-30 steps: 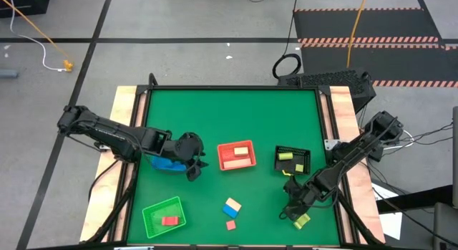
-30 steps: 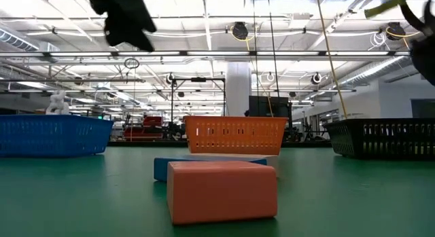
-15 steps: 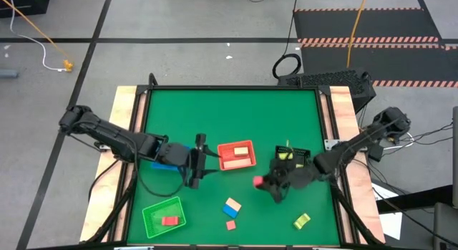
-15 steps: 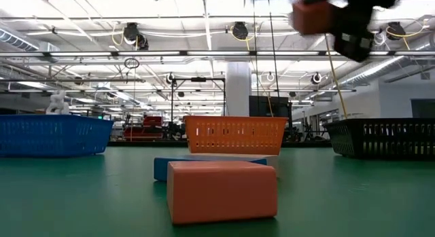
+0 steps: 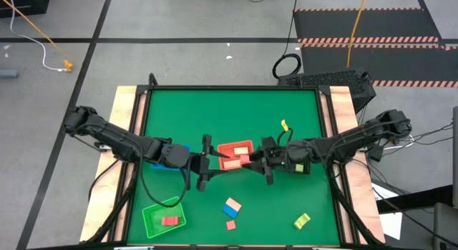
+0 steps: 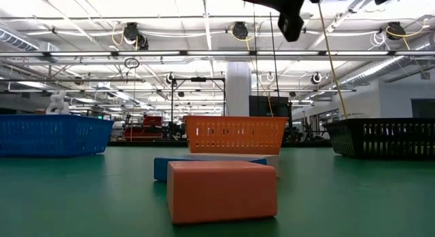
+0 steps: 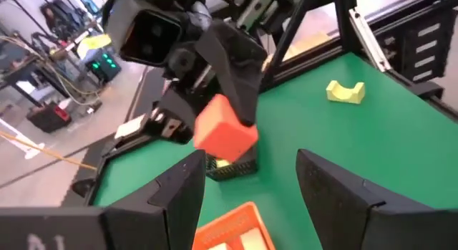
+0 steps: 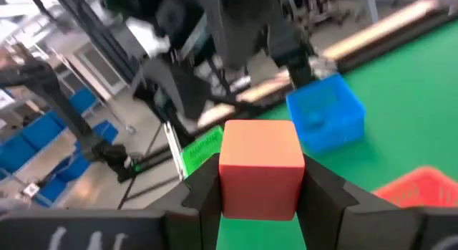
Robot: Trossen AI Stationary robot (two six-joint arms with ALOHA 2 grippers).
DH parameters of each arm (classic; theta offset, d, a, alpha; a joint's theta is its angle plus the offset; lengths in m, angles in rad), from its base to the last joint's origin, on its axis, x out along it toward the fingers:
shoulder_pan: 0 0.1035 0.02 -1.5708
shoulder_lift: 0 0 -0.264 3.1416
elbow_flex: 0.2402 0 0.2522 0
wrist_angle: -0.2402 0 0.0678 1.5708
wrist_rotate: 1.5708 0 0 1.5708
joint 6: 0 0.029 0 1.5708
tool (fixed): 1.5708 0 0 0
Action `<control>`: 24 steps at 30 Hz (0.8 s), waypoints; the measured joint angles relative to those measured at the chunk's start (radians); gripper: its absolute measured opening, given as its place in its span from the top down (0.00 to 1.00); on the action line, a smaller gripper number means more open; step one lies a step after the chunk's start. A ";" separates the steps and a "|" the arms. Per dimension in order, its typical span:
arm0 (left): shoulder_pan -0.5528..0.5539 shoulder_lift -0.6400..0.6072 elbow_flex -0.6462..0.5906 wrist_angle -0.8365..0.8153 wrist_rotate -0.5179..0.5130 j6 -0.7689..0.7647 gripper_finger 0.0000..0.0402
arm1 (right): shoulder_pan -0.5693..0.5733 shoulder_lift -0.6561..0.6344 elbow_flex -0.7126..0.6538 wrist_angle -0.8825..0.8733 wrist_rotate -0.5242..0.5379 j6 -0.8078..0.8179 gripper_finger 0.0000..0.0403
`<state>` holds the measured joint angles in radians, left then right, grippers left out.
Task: Sort & place blocks by color
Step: Put the top orange block into the green bin
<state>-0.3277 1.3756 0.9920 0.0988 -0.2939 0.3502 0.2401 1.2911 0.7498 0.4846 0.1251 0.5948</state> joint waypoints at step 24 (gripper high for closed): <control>0.055 0.136 0.001 0.223 -0.026 0.277 0.46 | -0.049 0.105 -0.002 0.242 -0.003 -0.030 0.69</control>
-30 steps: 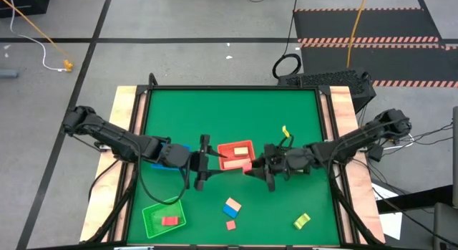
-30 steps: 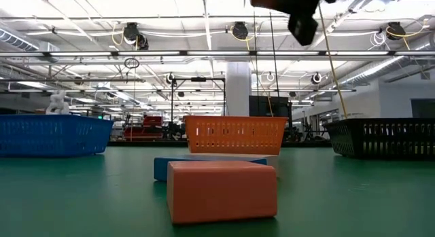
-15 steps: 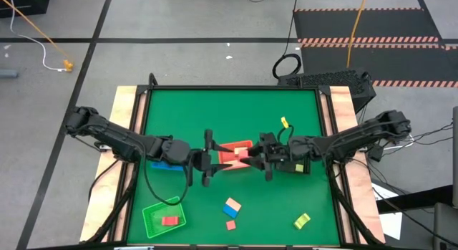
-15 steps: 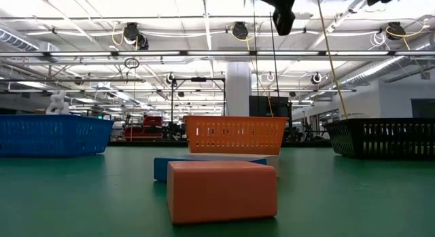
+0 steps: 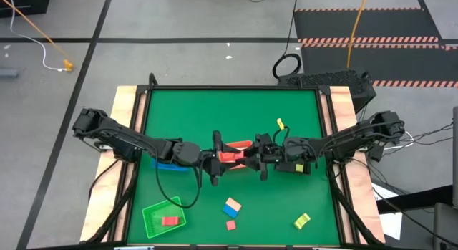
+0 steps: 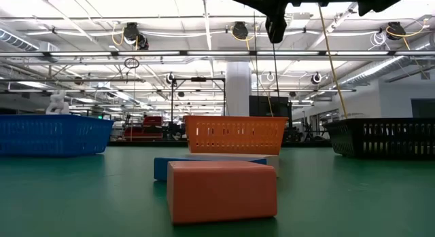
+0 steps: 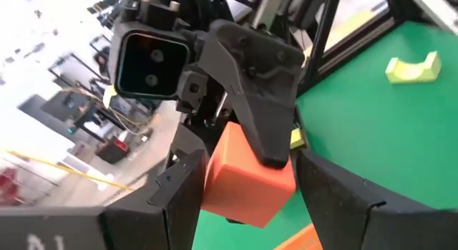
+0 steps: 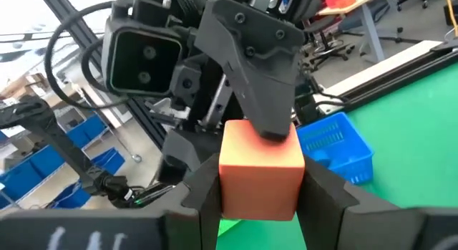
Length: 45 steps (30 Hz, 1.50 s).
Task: Sort & place blocks by color
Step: Put the top orange block into the green bin
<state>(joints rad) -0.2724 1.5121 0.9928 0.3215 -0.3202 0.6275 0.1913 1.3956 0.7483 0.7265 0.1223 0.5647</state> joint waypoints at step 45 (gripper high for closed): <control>-0.118 -0.152 -0.002 -0.574 0.195 -0.975 0.65 | 0.150 -0.276 0.003 -0.806 -0.258 0.348 0.36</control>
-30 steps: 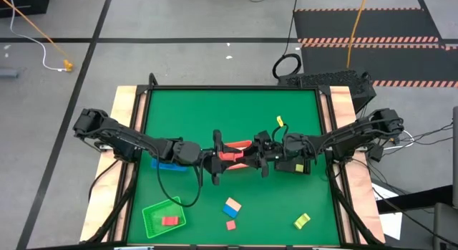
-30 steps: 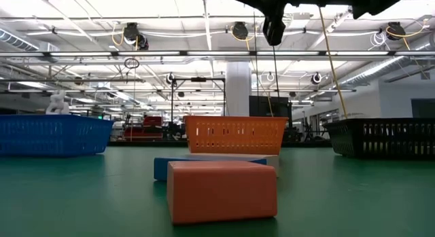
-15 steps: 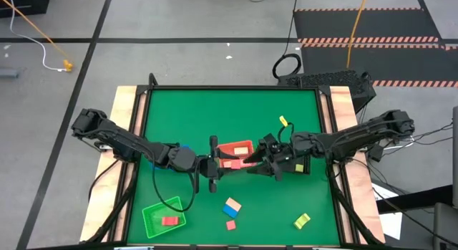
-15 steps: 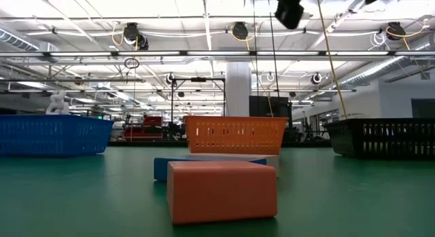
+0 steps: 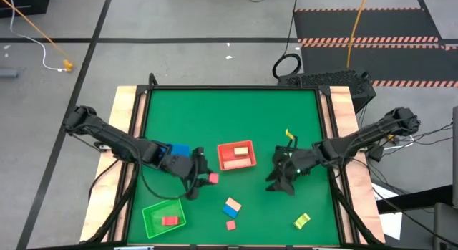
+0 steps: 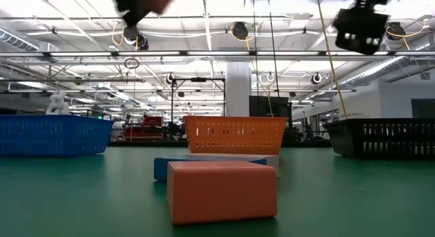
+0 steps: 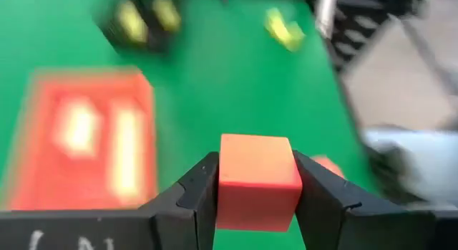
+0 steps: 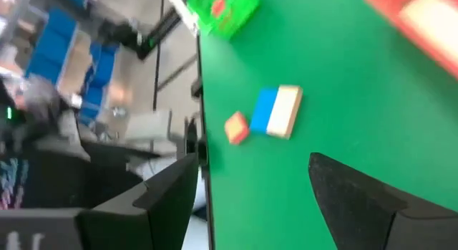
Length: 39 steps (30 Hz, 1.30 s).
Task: Sort & place blocks by color
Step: Put the top orange block into the green bin, then put the green block into the black bin
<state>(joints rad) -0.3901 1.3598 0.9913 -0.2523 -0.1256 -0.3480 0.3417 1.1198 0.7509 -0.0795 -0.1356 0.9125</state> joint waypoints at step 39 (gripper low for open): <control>-0.249 -0.012 -0.121 -0.331 0.431 -0.772 0.37 | 0.260 0.095 -0.001 -0.291 -0.022 0.374 0.36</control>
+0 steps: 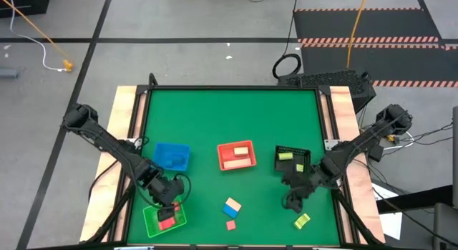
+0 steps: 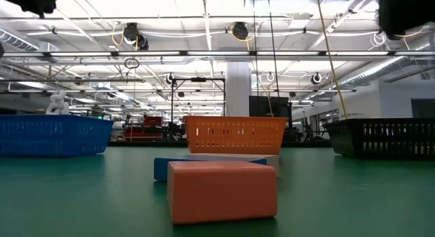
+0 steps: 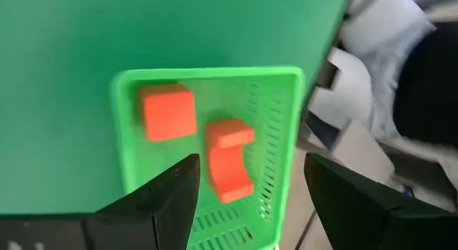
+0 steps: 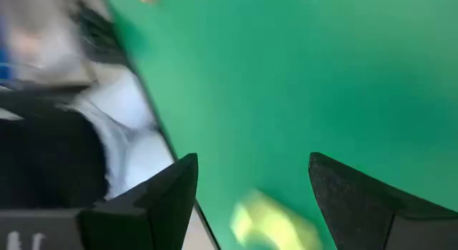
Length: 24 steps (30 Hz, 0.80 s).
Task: Sort & place blocks by color
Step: Put the green block into the black bin
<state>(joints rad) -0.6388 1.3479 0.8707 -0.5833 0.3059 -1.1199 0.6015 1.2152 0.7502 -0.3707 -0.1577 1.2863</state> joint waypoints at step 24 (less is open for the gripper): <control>0.258 0.000 0.000 0.414 0.027 0.644 0.48 | 0.232 0.040 0.000 -0.113 -0.105 0.645 0.36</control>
<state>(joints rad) -0.3808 1.3479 0.8707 -0.1698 0.3331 -0.4759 0.8337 1.2547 0.7498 -0.4838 -0.2626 1.9312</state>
